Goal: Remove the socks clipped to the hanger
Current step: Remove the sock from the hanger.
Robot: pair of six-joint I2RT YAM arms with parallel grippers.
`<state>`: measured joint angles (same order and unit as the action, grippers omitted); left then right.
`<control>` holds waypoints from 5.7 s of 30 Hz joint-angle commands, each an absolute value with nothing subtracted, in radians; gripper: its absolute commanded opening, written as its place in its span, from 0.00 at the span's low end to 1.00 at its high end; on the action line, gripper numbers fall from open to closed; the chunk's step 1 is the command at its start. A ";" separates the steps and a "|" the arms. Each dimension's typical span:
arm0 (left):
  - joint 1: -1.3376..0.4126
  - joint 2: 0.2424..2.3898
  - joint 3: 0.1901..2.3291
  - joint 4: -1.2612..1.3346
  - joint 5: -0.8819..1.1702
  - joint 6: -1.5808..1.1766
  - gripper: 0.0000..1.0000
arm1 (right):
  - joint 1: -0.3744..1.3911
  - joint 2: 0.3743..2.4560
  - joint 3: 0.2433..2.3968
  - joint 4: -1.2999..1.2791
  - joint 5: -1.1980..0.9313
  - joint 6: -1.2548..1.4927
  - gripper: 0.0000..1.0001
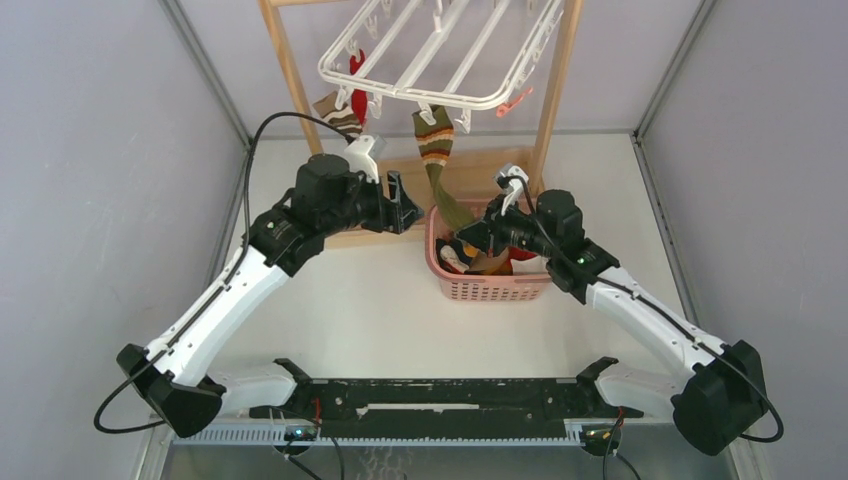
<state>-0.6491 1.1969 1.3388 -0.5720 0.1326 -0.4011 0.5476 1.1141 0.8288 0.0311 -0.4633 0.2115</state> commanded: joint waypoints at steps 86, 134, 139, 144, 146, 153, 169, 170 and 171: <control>-0.474 1.166 1.121 0.116 0.095 -0.232 1.00 | 0.201 1.456 0.934 0.475 -1.263 0.982 0.00; -0.466 1.414 1.168 0.722 0.385 -0.324 0.95 | 0.209 1.506 0.934 0.405 -1.270 0.911 0.00; -0.466 1.406 1.173 0.760 0.401 -0.350 0.95 | 0.213 1.509 0.934 0.395 -1.269 0.902 0.00; -0.466 1.403 1.185 0.785 0.411 -0.364 0.94 | 0.216 1.514 0.934 0.391 -1.267 0.897 0.00; -0.466 1.408 1.194 0.790 0.413 -0.363 0.94 | 0.217 1.516 0.934 0.393 -1.267 0.899 0.00; -0.466 1.416 1.204 0.825 0.420 -0.376 0.89 | 0.221 1.524 0.933 0.390 -1.267 0.897 0.00; -0.466 1.423 1.204 0.922 0.402 -0.416 0.75 | 0.229 1.519 0.934 0.353 -1.267 0.880 0.00; -0.466 1.423 1.204 0.923 0.400 -0.416 0.74 | 0.229 1.519 0.934 0.351 -1.266 0.878 0.00; -0.466 1.422 1.204 0.925 0.395 -0.416 0.74 | 0.229 1.519 0.934 0.351 -1.266 0.879 0.00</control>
